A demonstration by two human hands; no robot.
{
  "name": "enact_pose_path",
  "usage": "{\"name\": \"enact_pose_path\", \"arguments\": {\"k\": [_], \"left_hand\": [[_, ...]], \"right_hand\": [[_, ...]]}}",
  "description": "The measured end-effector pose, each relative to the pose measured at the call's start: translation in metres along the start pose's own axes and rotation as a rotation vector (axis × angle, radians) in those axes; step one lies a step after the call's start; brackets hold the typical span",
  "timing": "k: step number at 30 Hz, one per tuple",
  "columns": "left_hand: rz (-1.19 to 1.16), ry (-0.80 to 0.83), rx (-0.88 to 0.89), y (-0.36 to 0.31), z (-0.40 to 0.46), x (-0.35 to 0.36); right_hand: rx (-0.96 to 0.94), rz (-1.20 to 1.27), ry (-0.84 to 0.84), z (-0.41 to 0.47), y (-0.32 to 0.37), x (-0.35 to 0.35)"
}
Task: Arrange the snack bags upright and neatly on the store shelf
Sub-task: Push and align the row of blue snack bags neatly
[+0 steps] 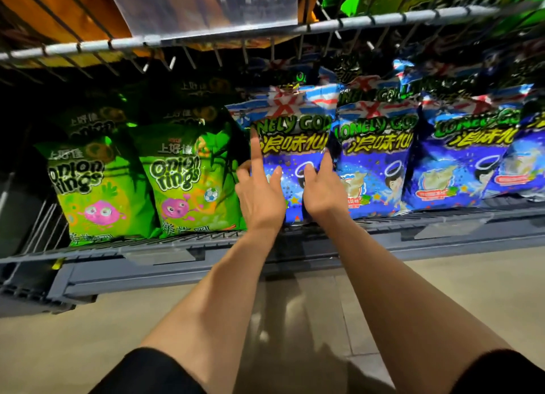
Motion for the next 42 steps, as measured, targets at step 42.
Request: {"name": "enact_pose_path", "arguments": {"k": [42], "left_hand": [[0.048,-0.033,-0.037,-0.088,-0.041,0.105]], "right_hand": [[-0.051,0.007,0.097,0.070,-0.092,-0.098]]}}
Point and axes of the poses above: each hand's wrist, its own z-axis towards the middle knuckle, its own x-axis out of the palm, y = z × x, the point moved 4 cm from there along z, towards the middle knuckle, and after that the axes turned 9 degrees about x, right-handed, at the moved point
